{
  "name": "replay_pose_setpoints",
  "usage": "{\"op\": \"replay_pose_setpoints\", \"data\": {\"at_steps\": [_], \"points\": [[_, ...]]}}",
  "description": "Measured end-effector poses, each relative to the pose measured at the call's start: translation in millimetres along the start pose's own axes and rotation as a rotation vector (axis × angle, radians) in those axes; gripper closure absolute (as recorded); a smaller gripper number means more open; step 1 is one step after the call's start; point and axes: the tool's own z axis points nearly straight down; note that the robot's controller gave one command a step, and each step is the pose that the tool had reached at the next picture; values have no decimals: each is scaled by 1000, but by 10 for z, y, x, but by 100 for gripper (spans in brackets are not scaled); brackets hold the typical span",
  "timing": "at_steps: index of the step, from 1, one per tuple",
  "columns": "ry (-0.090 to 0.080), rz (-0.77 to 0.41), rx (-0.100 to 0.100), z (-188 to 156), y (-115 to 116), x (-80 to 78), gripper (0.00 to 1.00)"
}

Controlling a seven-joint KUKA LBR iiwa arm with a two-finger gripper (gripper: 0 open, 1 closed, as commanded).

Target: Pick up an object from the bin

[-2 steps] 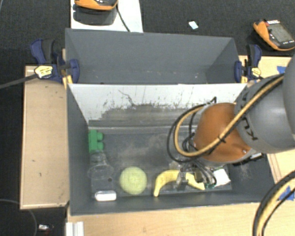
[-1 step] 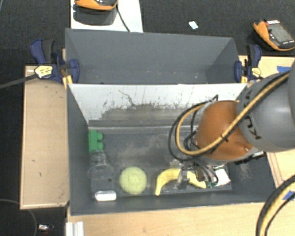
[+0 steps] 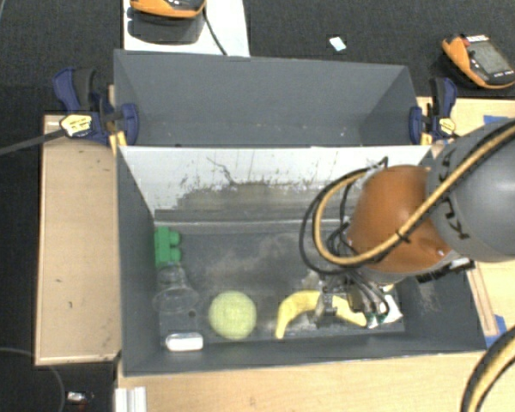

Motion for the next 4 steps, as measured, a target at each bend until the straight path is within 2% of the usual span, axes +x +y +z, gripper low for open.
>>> {"op": "replay_pose_setpoints", "data": {"at_steps": [2, 4], "points": [[-2, -1, 0, -607, 1, -13, 100], [-10, -1, -1, -905, 2, -34, 100]]}}
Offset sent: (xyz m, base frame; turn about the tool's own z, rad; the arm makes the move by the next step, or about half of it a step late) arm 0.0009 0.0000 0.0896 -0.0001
